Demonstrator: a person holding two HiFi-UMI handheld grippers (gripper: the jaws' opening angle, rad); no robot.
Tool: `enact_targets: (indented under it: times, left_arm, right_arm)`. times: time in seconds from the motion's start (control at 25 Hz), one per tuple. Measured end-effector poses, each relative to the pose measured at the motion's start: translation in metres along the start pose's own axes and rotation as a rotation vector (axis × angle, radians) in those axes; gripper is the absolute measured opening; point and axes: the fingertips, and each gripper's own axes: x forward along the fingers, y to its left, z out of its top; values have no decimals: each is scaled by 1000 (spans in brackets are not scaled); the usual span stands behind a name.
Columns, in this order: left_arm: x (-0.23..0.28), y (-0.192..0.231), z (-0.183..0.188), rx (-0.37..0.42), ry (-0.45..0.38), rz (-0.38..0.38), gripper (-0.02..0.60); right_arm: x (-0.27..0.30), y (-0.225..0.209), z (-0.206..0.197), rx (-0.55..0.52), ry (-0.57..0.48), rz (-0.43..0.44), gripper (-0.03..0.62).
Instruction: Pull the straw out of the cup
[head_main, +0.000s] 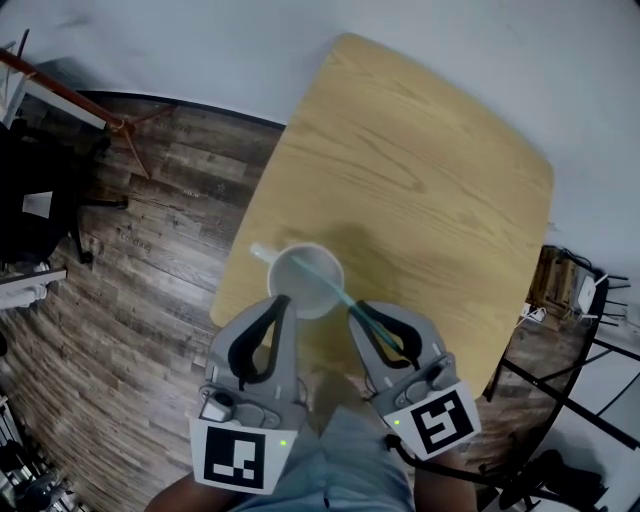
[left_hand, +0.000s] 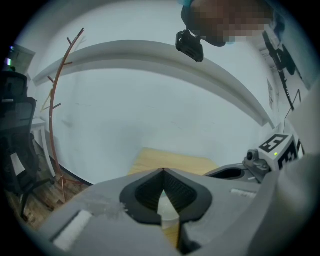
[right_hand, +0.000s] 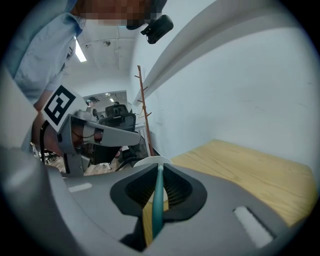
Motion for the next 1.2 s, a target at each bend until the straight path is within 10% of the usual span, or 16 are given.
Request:
enact_targets:
  times: [1.2]
  left_arm:
    - [-80, -76, 152, 203, -433, 33, 8]
  right_arm:
    - [-120, 9, 180, -208, -441, -144, 38]
